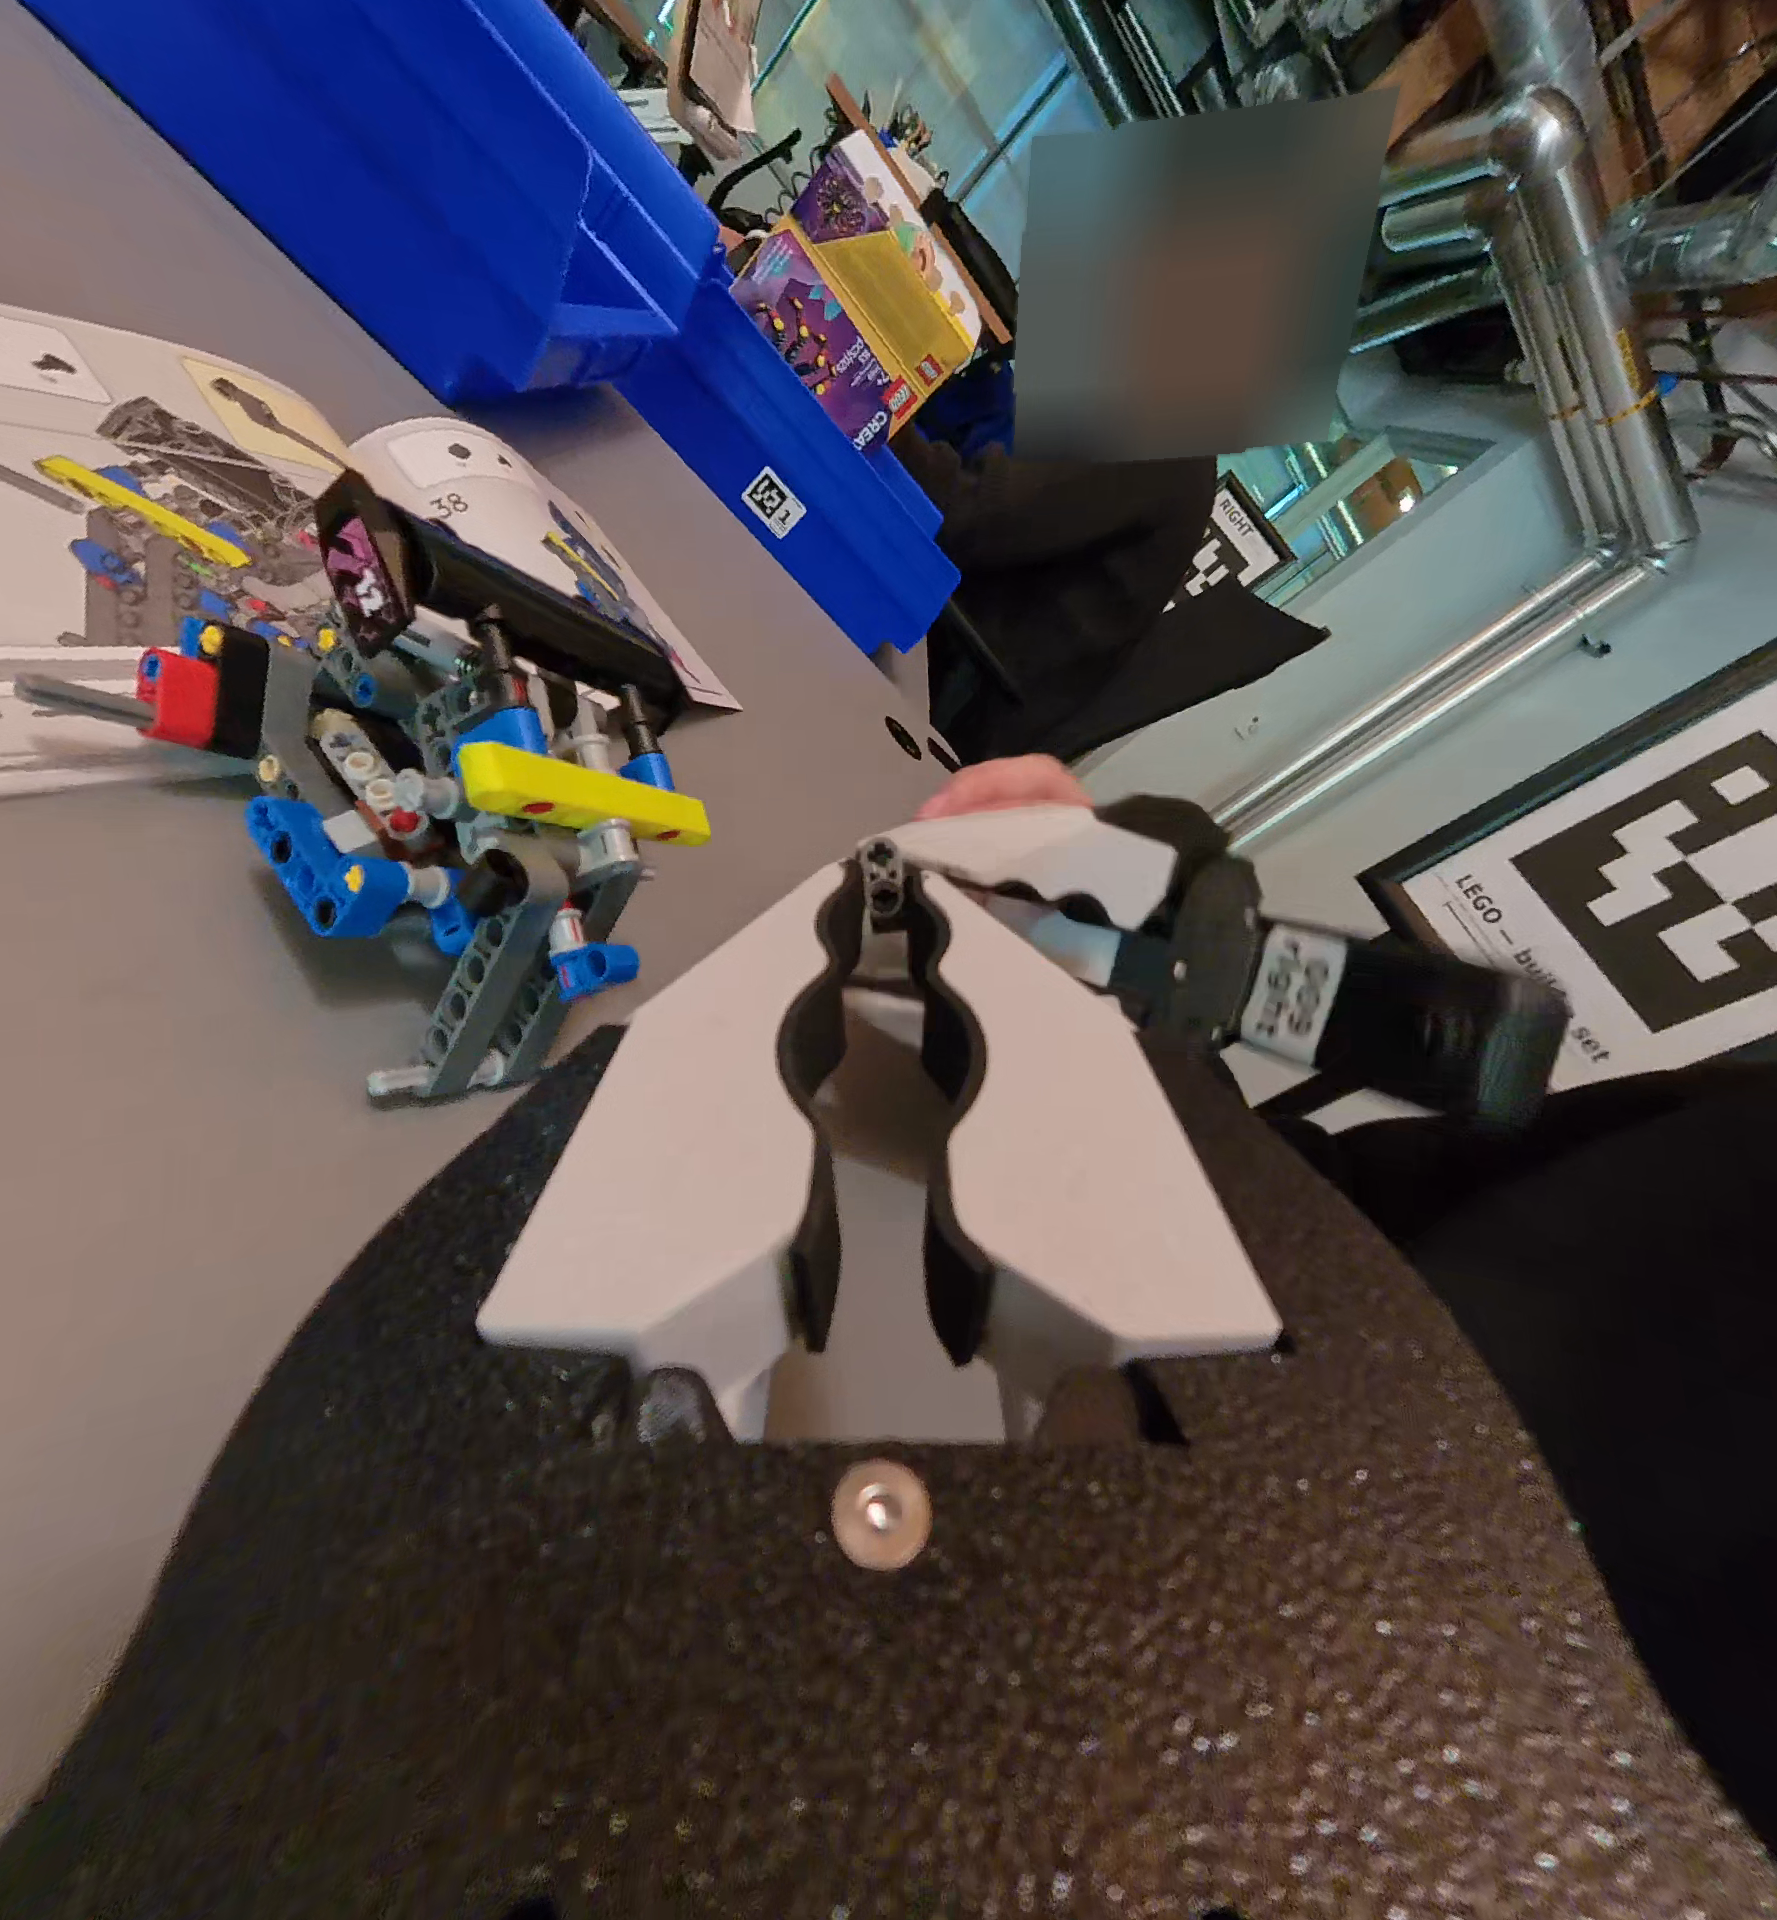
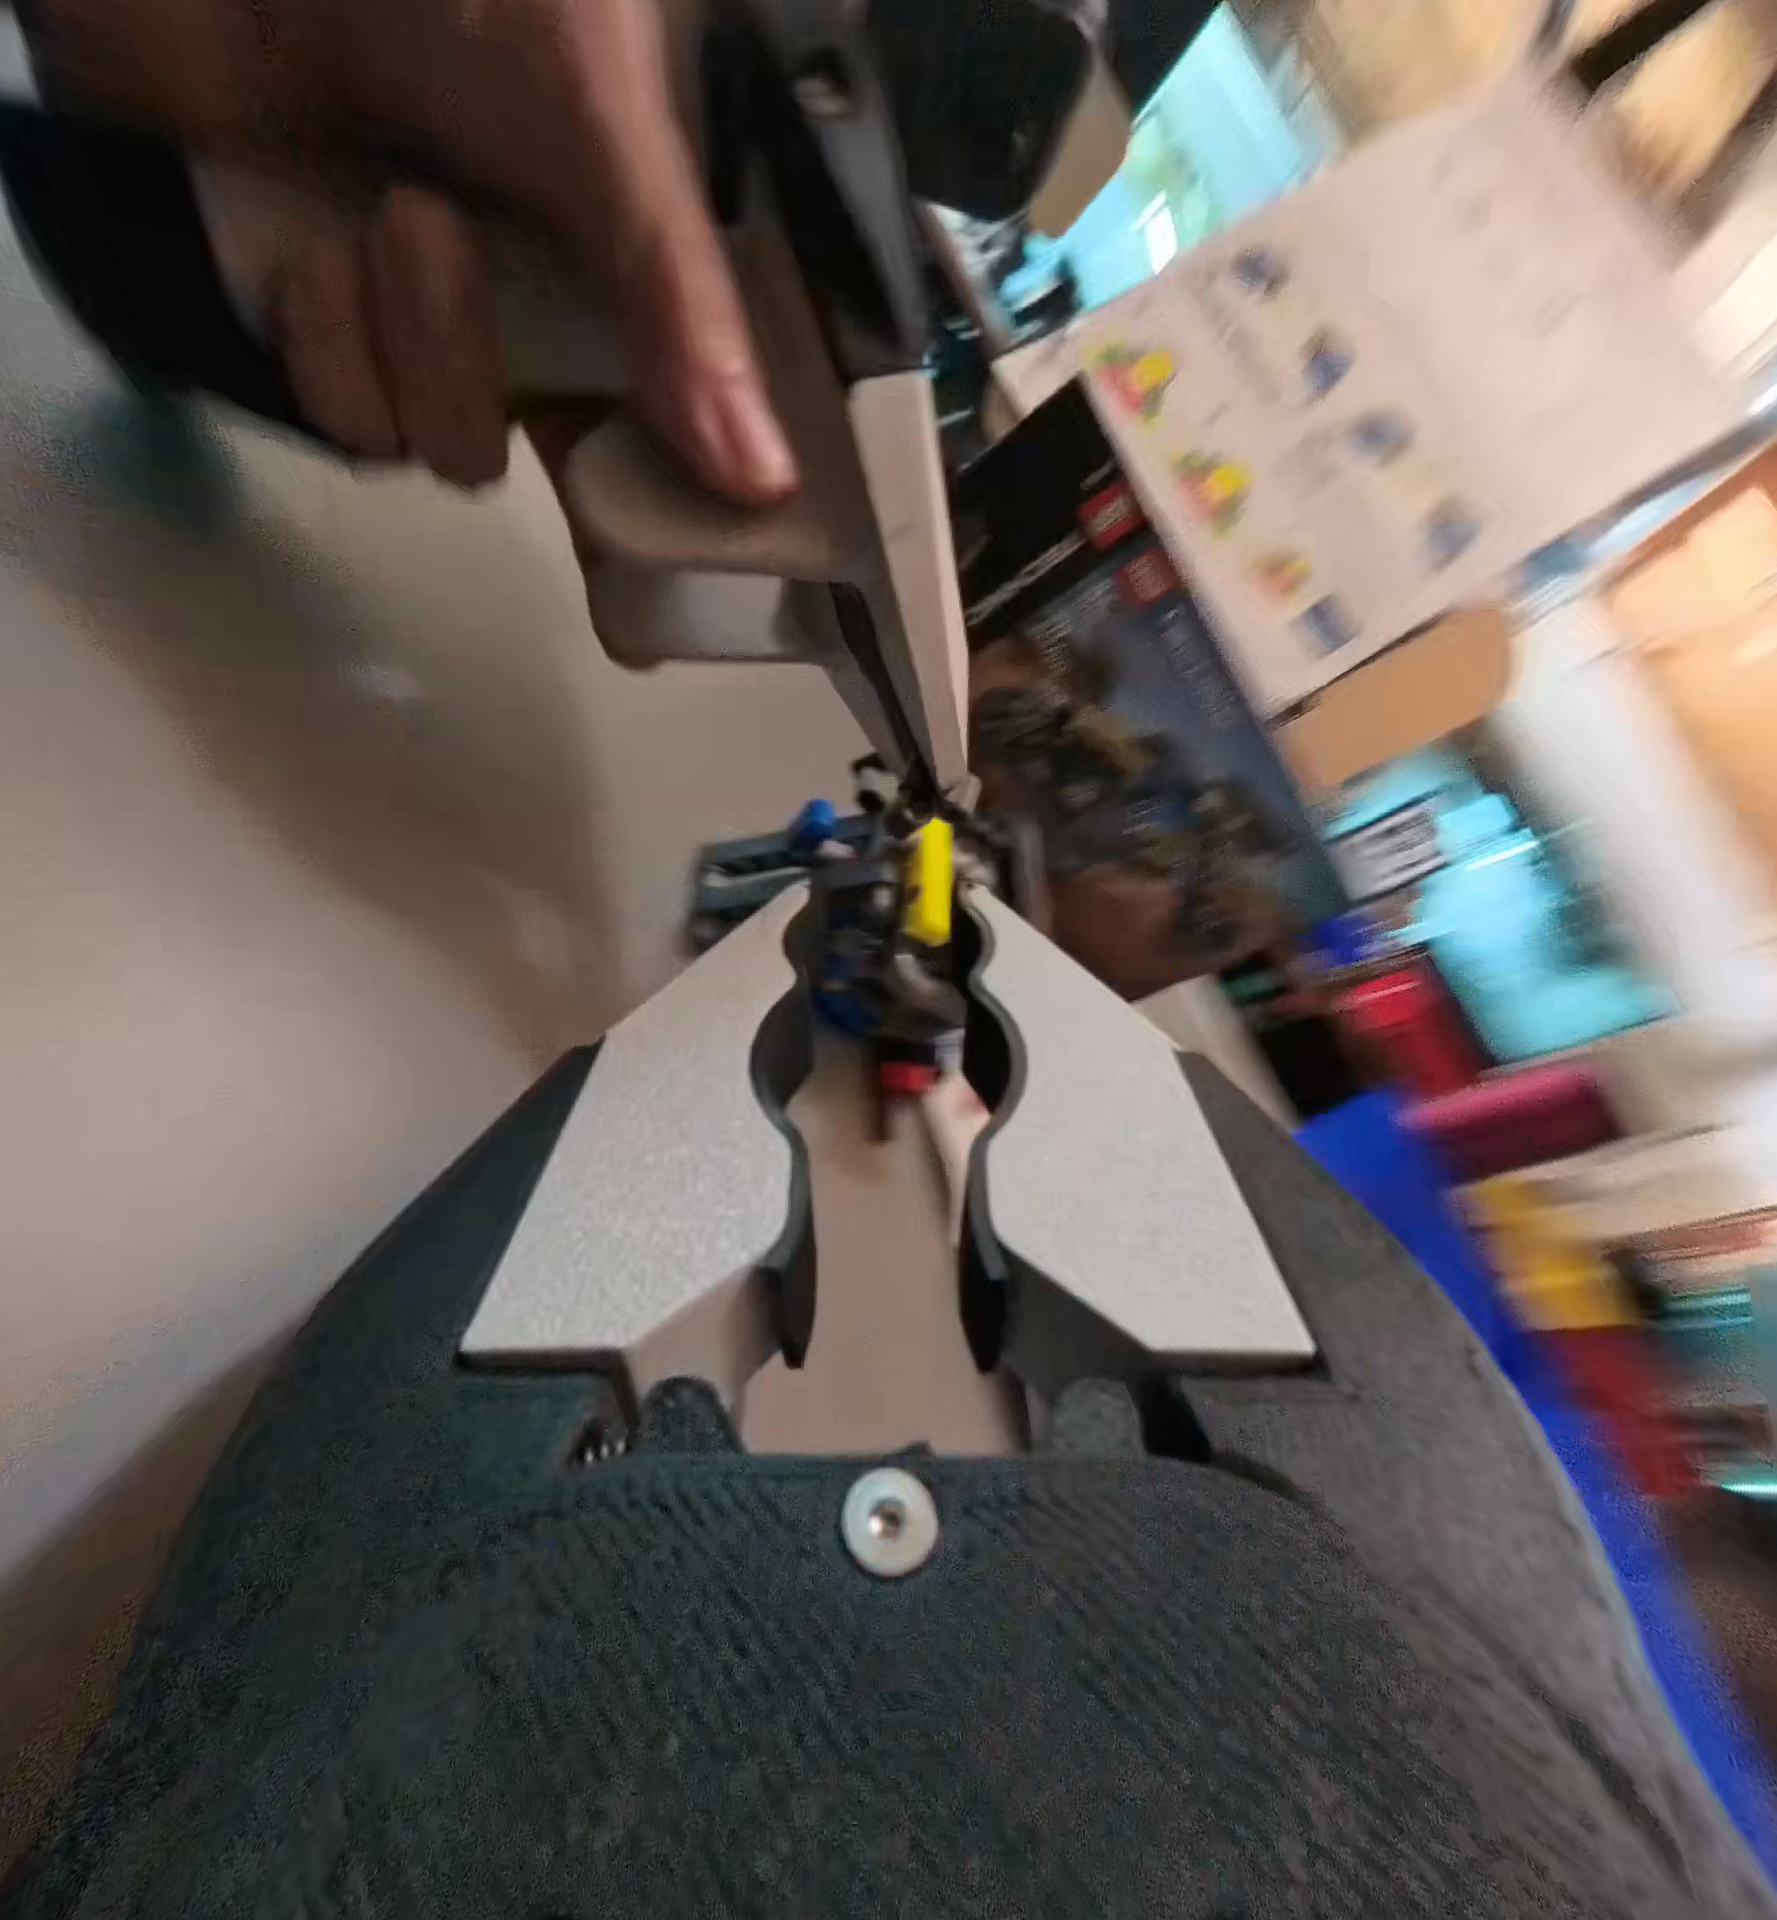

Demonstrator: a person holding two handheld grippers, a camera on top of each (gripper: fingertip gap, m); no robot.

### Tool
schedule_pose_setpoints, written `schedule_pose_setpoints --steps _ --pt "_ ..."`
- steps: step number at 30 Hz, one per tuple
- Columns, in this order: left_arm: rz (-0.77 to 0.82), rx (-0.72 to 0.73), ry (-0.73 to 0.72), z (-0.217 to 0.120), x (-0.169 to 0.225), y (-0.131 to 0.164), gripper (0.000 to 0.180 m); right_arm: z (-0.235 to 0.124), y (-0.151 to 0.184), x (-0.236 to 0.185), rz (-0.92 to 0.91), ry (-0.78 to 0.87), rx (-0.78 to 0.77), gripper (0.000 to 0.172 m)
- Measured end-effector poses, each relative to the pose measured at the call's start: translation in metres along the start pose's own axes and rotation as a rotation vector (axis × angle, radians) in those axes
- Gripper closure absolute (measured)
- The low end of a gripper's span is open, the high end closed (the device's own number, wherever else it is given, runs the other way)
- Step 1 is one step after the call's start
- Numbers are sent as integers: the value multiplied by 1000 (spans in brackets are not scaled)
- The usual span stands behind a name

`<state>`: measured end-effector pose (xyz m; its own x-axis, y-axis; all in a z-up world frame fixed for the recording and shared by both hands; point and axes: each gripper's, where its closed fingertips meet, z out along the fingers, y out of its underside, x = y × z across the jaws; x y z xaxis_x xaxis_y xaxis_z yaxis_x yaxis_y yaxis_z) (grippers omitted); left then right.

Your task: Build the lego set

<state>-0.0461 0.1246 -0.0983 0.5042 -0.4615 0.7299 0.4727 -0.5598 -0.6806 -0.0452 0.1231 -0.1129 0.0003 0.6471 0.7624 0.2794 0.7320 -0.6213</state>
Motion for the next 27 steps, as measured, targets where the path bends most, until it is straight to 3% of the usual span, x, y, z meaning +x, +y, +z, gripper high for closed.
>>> schedule_pose_setpoints --steps 3,5,11,16,22,24,27 --pt "-30 -5 -25 3 -4 3 176 -3 -8 -7 474 -193 44 142" --pt "-51 -8 -23 6 -4 5 175 -3 -9 1 574 -175 64 148" --pt "-145 17 7 9 -1 6 176 0 -3 0 487 -120 25 168" --pt "-185 50 6 9 -3 4 176 1 -4 5 443 -42 38 166" --pt "-227 78 43 8 -2 3 176 2 -5 4 515 -91 44 168" --pt "-158 47 20 6 -3 4 176 1 -4 4 549 -112 45 168" --pt "177 5 -224 -9 -20 -2 173 2 12 4 588 -110 -51 168"
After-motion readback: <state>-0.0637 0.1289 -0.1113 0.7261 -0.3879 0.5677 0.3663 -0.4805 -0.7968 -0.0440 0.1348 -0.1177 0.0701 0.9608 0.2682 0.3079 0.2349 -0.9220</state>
